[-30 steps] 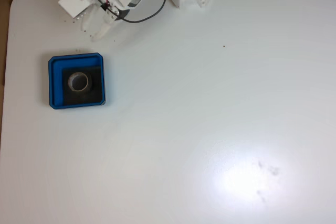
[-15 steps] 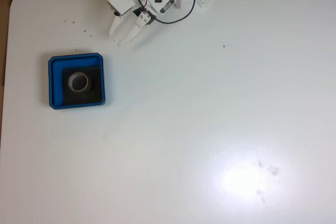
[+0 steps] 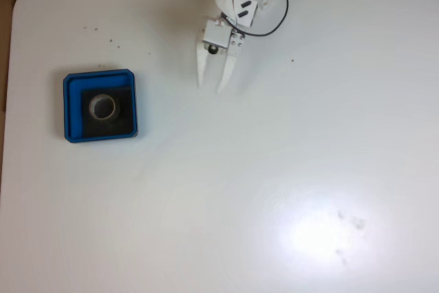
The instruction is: Pick the black tape roll and drop it in the blue box
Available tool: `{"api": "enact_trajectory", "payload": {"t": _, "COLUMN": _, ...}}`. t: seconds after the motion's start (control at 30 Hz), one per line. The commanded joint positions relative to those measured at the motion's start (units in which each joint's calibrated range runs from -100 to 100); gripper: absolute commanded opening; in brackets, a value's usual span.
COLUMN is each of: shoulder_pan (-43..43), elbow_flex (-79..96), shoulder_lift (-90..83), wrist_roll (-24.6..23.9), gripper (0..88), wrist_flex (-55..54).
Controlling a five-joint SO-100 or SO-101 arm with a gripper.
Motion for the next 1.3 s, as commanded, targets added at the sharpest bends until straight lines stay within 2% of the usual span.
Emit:
{"api": "enact_trajectory", "payload": {"t": 0.0, "shoulder_pan": -9.9, "elbow_flex": 0.8, "shoulder_lift": -0.8, "wrist_roll": 0.3, "gripper": 14.5, "wrist_flex": -1.2}}
{"api": "enact_trajectory", "payload": {"t": 0.23, "shoulder_pan": -19.9, "elbow_flex": 0.8, "shoulder_lift": -0.8, "wrist_roll": 0.3, "gripper": 13.6, "wrist_flex": -1.2}}
{"api": "enact_trajectory", "payload": {"t": 0.6, "shoulder_pan": -20.0, "elbow_flex": 0.8, "shoulder_lift": -10.7, "wrist_roll": -0.2, "gripper": 13.6, "wrist_flex": -1.1}}
{"api": "enact_trajectory", "payload": {"t": 1.1, "shoulder_pan": -20.1, "elbow_flex": 0.9, "shoulder_lift": -12.6, "wrist_roll": 0.2, "gripper": 13.2, "wrist_flex": -1.1}}
{"api": "enact_trajectory", "payload": {"t": 1.27, "shoulder_pan": -20.1, "elbow_flex": 0.9, "shoulder_lift": -12.6, "wrist_roll": -0.2, "gripper": 2.6, "wrist_flex": -1.1}}
